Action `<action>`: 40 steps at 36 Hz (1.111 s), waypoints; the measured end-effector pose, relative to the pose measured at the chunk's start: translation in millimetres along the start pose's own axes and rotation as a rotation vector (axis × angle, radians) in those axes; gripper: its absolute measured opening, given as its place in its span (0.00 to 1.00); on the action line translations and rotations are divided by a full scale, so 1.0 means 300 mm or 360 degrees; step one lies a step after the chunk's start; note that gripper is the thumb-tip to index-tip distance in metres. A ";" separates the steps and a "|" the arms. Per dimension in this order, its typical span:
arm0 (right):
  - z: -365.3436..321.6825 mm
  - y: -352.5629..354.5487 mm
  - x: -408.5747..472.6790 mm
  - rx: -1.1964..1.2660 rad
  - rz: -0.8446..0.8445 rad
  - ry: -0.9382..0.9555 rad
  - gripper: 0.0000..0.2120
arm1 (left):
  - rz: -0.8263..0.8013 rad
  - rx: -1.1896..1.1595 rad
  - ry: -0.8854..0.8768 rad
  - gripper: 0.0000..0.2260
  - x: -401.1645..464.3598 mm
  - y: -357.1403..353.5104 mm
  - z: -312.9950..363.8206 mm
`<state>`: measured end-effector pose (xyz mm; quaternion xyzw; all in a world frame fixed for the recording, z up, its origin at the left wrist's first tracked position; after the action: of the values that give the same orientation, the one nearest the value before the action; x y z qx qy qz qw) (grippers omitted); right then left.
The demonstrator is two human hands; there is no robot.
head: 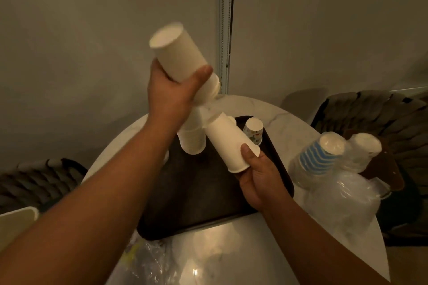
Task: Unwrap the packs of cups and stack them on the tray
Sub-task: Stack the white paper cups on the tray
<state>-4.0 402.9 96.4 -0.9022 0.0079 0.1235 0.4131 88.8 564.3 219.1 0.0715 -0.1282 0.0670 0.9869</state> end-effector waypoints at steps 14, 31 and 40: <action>-0.017 0.056 0.018 0.0044 0.0105 -0.0020 0.13 | -0.0062 0.0528 0.0302 0.34 0.039 -0.011 -0.290; 0.024 -0.020 0.043 0.0130 -0.0076 -0.0128 0.21 | -0.0152 -0.0040 0.0089 0.24 -0.288 -0.003 -0.260; 0.106 0.018 0.089 -0.0970 0.0100 -0.0110 0.22 | -0.0146 -0.0004 0.0090 0.28 -0.233 0.062 -0.201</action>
<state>14.3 425.3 66.4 -0.9792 -0.0158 0.1635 0.1195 33.9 584.2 145.4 0.0740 -0.0969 0.0236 0.9923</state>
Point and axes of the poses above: each hand's wrist, its own x-axis towards the middle knuckle, its own y-axis out of the back of the hand, z = x × y, the point moved 3 cm from there along x, towards the middle knuckle, and after that the axes turned 9 degrees about -z, right-handed, at the moved point
